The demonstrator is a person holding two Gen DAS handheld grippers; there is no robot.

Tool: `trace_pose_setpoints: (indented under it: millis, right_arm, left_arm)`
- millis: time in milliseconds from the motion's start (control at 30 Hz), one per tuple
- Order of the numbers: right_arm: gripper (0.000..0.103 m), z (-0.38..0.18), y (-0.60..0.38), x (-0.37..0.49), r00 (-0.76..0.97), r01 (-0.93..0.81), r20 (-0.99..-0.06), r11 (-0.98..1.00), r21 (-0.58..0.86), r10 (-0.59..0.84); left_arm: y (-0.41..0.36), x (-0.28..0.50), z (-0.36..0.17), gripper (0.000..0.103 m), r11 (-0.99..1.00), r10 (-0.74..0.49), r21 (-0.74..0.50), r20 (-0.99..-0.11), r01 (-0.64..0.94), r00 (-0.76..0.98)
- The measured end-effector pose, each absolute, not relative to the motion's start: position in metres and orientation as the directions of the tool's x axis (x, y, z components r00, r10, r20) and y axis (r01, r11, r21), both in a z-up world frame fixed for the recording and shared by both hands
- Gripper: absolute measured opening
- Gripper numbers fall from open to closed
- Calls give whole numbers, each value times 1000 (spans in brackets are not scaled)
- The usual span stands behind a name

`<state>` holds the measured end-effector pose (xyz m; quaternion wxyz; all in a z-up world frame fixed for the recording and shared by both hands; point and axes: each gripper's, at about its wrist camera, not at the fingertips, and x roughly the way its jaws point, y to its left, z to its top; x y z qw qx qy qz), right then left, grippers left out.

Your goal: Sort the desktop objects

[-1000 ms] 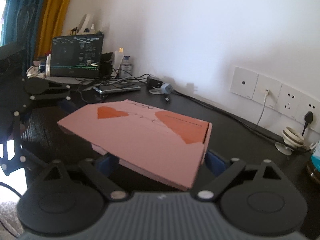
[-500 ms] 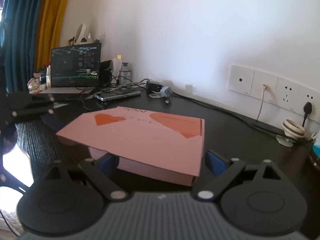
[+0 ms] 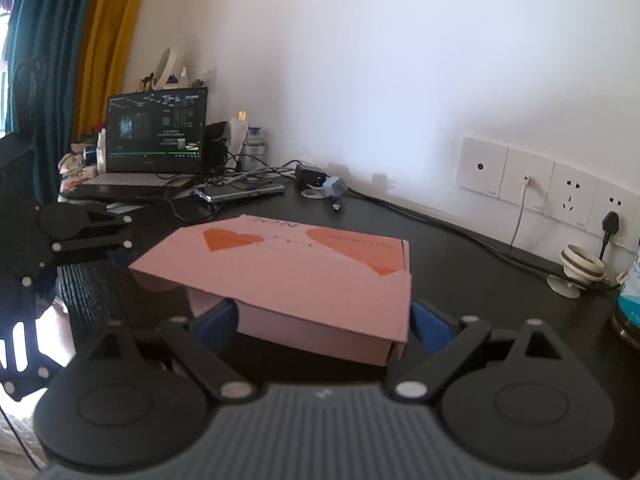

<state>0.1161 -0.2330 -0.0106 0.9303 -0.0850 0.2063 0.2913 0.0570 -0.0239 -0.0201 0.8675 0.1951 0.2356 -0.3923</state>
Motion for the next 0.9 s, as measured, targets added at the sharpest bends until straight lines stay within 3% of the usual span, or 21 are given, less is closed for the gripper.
trace_pose_setpoints:
  millis: [300, 667, 900]
  right_arm:
    - [93, -2, -236, 110, 739, -588, -423, 808, -27, 524]
    - [93, -20, -235, 100, 725, -592, -500, 799, -101, 474]
    - [94, -8, -270, 93, 729, -582, -441, 813, 3, 524]
  left_arm:
    - [-22, 58, -19, 103, 616, -596, 145, -558, 774, 578]
    - [-19, 59, -19, 103, 642, -571, 159, -554, 750, 606]
    - [-16, 62, -9, 103, 674, -567, 143, -529, 725, 631]
